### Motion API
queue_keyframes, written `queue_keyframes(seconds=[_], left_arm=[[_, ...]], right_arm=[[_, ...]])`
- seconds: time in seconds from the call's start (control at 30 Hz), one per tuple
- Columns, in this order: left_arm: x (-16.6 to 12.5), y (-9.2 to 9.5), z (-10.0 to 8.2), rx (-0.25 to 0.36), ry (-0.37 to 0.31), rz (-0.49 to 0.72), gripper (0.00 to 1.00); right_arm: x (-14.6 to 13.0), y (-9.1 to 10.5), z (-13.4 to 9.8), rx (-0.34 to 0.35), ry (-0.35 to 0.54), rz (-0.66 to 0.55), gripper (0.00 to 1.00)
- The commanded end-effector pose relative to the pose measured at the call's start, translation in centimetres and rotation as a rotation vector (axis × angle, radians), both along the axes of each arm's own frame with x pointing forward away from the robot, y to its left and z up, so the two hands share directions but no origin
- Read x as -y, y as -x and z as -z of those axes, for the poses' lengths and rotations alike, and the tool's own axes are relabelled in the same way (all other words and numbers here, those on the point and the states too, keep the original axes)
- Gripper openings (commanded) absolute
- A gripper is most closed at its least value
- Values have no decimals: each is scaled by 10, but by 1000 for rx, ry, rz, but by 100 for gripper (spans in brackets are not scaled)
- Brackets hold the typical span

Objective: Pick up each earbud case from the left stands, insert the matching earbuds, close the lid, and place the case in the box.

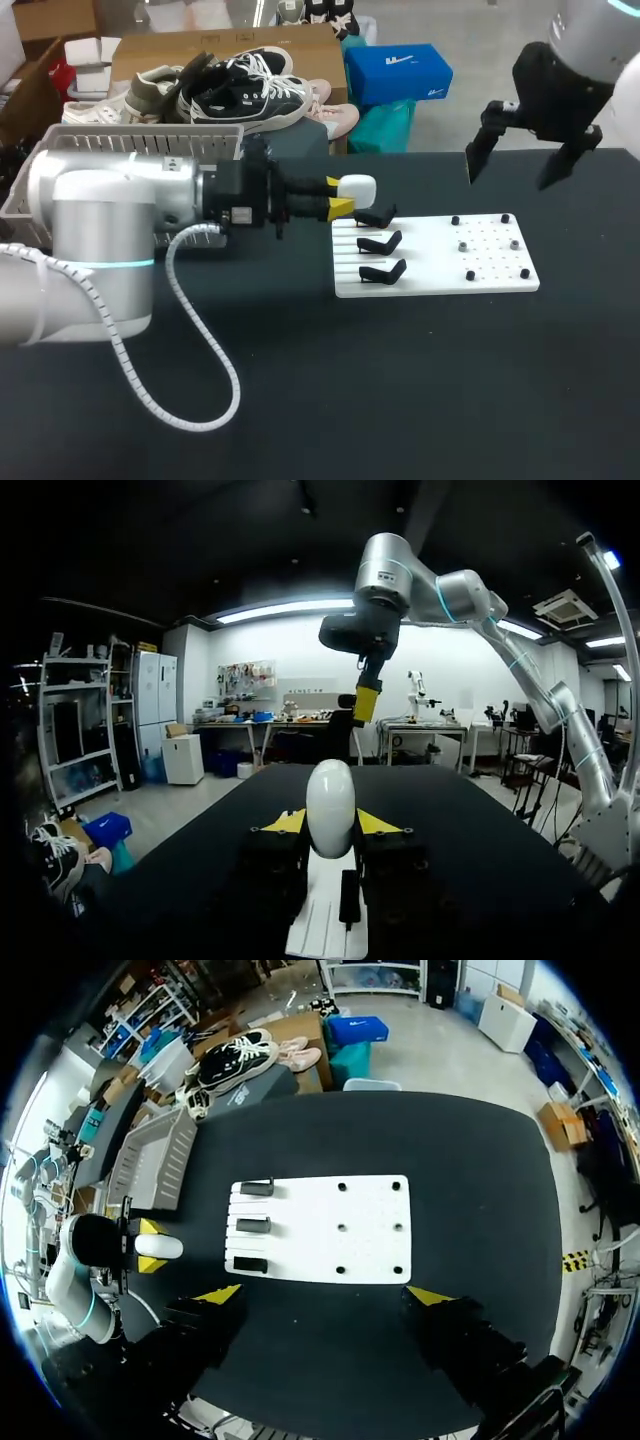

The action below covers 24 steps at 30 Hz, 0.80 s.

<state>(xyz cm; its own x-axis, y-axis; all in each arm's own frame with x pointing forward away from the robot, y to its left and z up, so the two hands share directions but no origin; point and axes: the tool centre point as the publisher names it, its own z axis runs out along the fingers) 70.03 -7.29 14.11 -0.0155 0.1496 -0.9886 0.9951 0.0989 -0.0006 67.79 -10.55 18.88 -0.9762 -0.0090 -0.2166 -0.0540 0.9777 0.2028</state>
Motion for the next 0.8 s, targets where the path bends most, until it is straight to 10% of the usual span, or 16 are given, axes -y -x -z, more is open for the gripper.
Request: queue_keyframes(seconds=[0.03, 0.8], left_arm=[[-30, 18, -17, -32, -64, -124, 0], [-162, -41, -9, -217, -322, -642, 0]], right_arm=[[5, 7, 2, 21, -14, 1, 100], [5, 7, 2, 21, -14, 1, 100]])
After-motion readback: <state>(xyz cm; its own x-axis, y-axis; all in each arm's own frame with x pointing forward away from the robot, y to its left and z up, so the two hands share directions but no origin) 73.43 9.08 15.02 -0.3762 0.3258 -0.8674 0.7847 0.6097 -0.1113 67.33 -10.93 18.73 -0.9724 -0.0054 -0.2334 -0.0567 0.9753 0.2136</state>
